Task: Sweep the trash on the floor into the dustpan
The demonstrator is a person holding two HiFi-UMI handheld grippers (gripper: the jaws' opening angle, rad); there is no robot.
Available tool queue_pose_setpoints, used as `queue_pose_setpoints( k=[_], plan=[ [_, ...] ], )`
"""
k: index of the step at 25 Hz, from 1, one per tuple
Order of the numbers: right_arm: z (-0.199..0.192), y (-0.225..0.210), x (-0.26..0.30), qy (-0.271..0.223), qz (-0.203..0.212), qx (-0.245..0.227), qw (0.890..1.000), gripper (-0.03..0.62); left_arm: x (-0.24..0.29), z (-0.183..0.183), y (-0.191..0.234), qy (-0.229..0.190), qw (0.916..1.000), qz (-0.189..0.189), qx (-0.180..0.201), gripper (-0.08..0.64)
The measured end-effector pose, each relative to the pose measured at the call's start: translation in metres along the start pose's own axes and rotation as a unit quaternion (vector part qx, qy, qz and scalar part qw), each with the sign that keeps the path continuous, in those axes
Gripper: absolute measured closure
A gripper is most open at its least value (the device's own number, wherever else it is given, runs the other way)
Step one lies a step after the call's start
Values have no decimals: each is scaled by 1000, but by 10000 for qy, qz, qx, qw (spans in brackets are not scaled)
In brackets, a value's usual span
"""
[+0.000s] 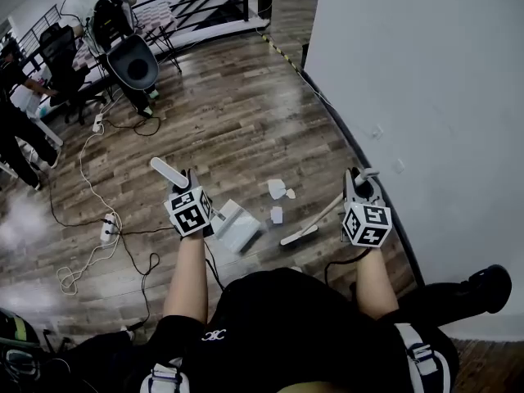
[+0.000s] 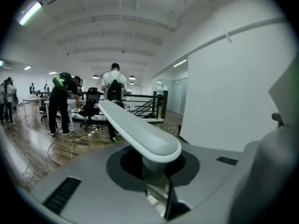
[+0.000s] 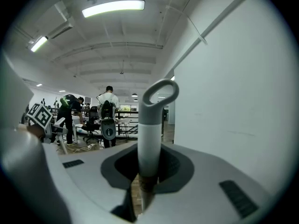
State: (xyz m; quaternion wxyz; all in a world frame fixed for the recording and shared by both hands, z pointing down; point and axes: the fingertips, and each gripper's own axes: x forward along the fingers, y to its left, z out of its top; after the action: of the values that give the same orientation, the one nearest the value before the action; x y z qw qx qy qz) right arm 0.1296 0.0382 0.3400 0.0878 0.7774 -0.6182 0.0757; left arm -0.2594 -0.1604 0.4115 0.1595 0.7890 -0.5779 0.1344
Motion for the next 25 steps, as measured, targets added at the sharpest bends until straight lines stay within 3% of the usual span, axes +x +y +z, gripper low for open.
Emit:
queue_pose_setpoints(
  k=[5, 13, 21, 25],
  plan=[
    [-7, 51, 6, 83, 87, -352, 9993, 528, 10, -6, 61, 93, 9993, 159, -340, 503],
    [-21, 71, 24, 276, -104, -406, 9987, 528, 11, -50, 100, 360, 9983, 176, -419, 497],
    [-5, 101, 57, 325, 394, -575, 9970, 528, -7, -67, 125, 384, 9965, 455, -587, 494],
    [0, 119, 83, 261, 856, -610, 9941, 528, -22, -69, 140, 382, 9948, 705, -628, 494]
  ],
)
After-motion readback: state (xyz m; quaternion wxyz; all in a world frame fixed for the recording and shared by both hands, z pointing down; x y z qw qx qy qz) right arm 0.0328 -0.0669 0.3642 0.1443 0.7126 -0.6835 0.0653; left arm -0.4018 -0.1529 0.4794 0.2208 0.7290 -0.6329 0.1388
